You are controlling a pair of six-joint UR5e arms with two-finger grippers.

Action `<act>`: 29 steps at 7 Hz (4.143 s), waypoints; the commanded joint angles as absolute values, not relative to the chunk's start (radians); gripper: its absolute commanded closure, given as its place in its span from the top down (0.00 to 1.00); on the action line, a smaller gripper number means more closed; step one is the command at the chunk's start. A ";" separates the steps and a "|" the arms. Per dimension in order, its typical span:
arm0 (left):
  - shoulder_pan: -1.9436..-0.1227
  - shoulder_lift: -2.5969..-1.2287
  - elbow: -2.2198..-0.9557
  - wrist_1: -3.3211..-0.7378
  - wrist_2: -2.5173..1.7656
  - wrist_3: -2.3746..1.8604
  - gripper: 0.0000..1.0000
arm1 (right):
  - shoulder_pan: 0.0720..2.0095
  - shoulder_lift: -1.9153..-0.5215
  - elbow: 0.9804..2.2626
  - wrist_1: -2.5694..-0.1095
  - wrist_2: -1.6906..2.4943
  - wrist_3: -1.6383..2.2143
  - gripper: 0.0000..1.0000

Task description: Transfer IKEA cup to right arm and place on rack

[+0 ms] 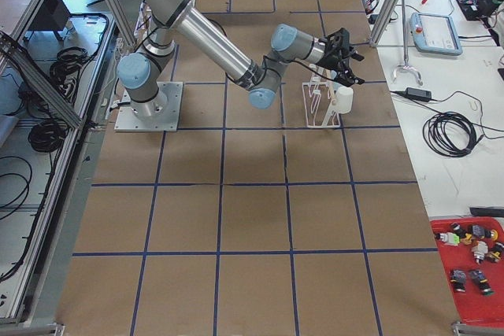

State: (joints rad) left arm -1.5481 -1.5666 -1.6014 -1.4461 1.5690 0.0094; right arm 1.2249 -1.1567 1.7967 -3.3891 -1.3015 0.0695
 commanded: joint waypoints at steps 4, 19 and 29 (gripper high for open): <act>-1.545 -1.571 -1.601 -1.445 1.574 -0.003 0.99 | 1.369 -1.362 1.795 -2.851 -1.333 0.066 1.00; -1.546 -1.577 -1.603 -1.445 1.574 -0.003 0.99 | 1.548 -1.689 1.718 -1.637 -1.543 0.081 1.00; -1.546 -1.577 -1.603 -1.445 1.574 -0.005 0.99 | 1.591 -1.684 1.718 -1.640 -1.551 0.078 1.00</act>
